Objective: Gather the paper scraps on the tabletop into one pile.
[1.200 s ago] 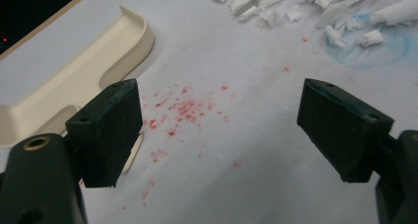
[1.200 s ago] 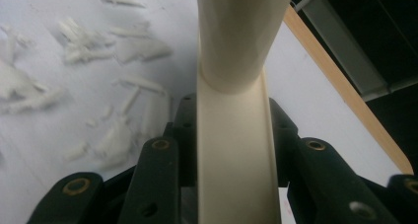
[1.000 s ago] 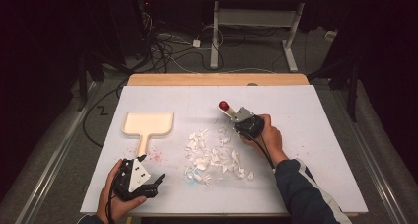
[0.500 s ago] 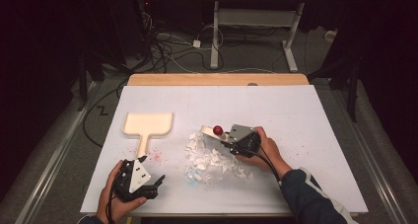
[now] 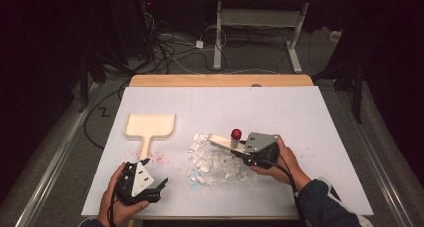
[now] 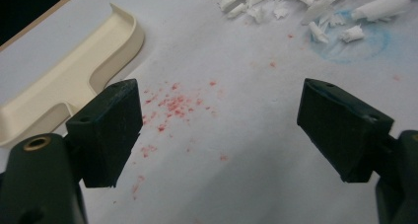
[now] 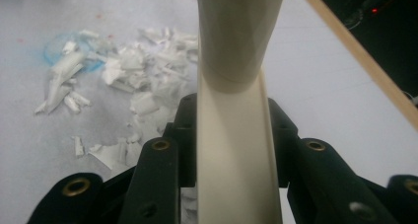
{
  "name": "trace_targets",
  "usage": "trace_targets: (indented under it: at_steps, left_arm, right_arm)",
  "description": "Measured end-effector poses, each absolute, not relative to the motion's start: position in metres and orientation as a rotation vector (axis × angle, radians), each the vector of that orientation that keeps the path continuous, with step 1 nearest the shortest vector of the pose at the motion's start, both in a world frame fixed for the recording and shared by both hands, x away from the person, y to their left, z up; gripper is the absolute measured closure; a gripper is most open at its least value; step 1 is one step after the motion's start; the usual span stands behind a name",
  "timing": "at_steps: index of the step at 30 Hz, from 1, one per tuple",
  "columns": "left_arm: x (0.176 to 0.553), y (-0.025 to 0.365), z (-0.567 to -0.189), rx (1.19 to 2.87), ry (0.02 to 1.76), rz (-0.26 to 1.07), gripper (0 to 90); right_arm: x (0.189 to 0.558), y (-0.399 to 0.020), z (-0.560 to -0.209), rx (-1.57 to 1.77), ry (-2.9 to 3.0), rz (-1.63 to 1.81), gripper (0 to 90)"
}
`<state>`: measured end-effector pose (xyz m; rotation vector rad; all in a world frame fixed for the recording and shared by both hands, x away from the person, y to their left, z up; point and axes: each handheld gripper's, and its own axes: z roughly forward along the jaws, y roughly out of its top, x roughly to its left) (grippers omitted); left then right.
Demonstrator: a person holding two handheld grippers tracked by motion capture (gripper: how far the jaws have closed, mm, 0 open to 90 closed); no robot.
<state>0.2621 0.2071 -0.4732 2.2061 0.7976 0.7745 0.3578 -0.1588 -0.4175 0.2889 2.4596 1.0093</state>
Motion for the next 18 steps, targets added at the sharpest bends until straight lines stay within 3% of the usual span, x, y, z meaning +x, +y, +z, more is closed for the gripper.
trace_targets:
  at_steps: [9,18]
  left_arm:
    - [0.261,0.207,-0.473,2.209,0.801,0.780,16.6]
    - [0.261,0.204,-0.473,2.221,0.801,0.781,16.6]
  right_arm:
    - [0.344,-0.202,-0.390,0.406,2.430,1.049,68.0]
    - [0.310,-0.261,-0.391,0.533,2.487,0.968,68.0]
